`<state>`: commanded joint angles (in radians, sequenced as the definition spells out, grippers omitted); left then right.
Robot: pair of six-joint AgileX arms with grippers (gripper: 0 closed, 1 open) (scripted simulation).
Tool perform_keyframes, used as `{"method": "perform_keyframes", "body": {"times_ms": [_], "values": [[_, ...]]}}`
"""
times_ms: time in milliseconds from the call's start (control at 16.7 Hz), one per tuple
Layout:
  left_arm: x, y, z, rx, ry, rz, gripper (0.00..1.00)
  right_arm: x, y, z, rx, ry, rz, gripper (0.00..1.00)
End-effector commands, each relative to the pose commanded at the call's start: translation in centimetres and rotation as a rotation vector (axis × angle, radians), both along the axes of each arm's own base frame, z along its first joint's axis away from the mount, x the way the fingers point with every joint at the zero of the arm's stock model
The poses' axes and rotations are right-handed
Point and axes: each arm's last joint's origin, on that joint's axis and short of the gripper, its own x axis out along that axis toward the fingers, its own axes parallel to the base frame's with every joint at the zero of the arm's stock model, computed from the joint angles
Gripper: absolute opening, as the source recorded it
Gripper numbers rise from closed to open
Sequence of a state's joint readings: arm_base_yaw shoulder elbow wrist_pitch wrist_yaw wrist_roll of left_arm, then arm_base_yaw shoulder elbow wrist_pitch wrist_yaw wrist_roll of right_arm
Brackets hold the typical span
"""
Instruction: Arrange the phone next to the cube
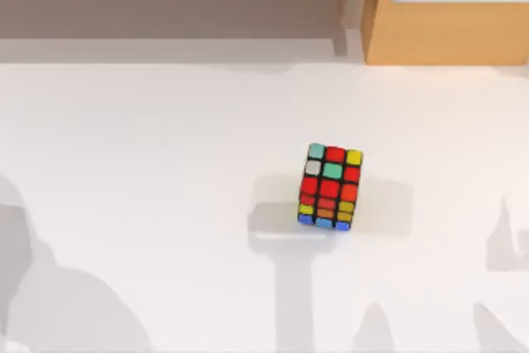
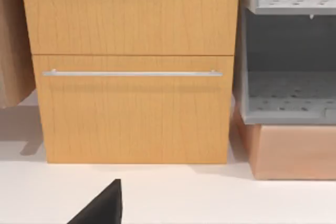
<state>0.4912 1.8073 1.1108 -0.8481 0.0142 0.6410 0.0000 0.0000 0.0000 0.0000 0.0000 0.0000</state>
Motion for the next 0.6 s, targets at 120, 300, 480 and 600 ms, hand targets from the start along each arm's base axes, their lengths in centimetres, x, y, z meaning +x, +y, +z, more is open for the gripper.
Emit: {"method": "perform_keyframes", "body": {"times_ms": [120, 300, 480, 600], "values": [[0.0, 0.0, 0.0, 0.000, 0.000, 0.000, 1.00, 0.0, 0.0, 0.0, 0.000, 0.000, 0.000, 1.00], [0.0, -0.1, -0.1, 0.000, 0.000, -0.002, 1.00, 0.0, 0.0, 0.0, 0.000, 0.000, 0.000, 1.00], [0.1, 0.0, -1.8, 0.000, 0.001, 0.000, 1.00, 0.0, 0.0, 0.0, 0.000, 0.000, 0.000, 1.00], [0.2, 0.0, -3.2, 0.002, -0.003, 0.000, 1.00, 0.0, 0.0, 0.0, 0.000, 0.000, 0.000, 1.00]]}}
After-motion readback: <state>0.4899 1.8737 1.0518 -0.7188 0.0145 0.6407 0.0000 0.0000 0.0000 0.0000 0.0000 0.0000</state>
